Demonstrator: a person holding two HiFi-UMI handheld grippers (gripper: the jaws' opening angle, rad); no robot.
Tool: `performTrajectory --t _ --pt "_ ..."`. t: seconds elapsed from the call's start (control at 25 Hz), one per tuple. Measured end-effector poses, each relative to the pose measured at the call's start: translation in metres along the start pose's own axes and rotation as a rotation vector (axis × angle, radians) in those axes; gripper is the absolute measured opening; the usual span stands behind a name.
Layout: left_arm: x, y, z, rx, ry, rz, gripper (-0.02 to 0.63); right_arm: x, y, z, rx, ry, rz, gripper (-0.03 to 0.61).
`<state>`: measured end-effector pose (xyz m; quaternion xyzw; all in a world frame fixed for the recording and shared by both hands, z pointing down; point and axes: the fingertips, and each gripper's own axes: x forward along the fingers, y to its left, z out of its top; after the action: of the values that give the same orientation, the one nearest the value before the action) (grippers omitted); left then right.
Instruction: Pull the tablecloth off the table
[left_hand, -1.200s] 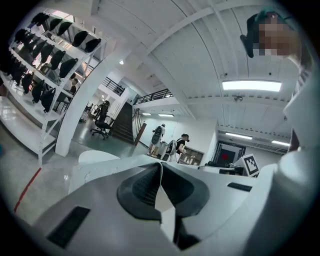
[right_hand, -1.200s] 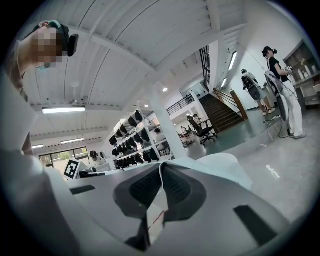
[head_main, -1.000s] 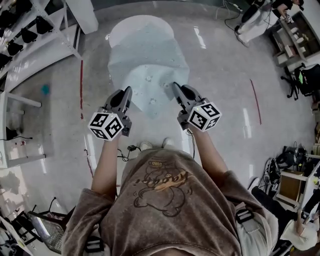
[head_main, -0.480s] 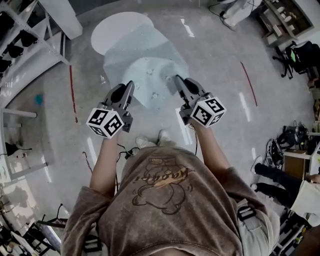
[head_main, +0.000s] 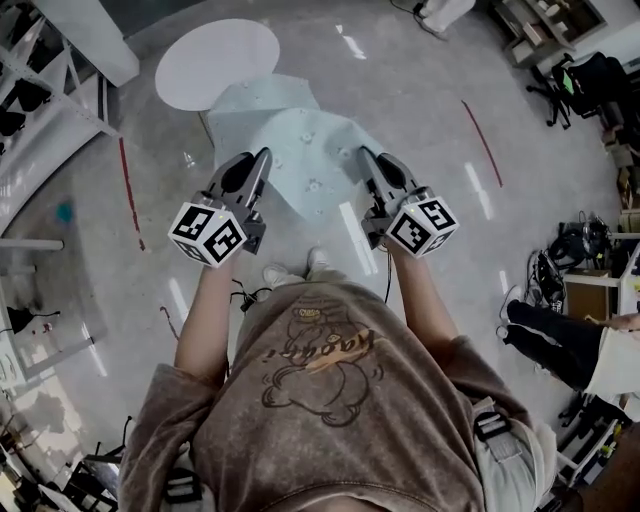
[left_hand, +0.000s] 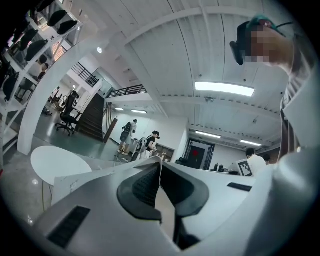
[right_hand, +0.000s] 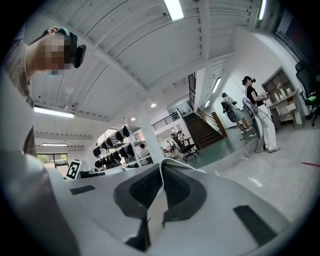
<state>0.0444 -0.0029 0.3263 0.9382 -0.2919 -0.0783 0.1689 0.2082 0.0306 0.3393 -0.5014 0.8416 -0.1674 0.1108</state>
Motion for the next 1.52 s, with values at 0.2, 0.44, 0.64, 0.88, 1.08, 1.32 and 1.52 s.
performTrajectory --t 0.2,0.44,0.64,0.88,1.08,1.32,1.52 --pt "0.012 -0.019 -0.002 0.003 0.022 -0.048 0.02 -0.024 -0.004 0.008 -0.004 -0.023 -0.023 0.009" --pt "0.021 -0.027 -0.001 0.037 0.075 -0.052 0.02 -0.034 -0.002 0.011 -0.02 -0.022 -0.033 0.009" --pt "0.019 -0.023 -0.007 0.045 0.124 -0.009 0.02 -0.024 0.003 0.005 -0.087 0.044 -0.01 0.009" --pt "-0.006 -0.006 -0.006 0.041 0.123 0.086 0.02 0.001 0.021 -0.005 -0.12 0.088 0.071 0.009" --pt "-0.032 0.004 -0.004 0.029 0.095 0.187 0.02 0.019 0.036 -0.013 -0.119 0.12 0.145 0.009" --pt "-0.076 0.026 0.006 0.039 0.074 0.297 0.02 0.052 0.068 -0.033 -0.103 0.156 0.232 0.009" --pt "-0.105 0.033 0.014 0.081 0.078 0.368 0.02 0.067 0.092 -0.048 -0.122 0.195 0.297 0.011"
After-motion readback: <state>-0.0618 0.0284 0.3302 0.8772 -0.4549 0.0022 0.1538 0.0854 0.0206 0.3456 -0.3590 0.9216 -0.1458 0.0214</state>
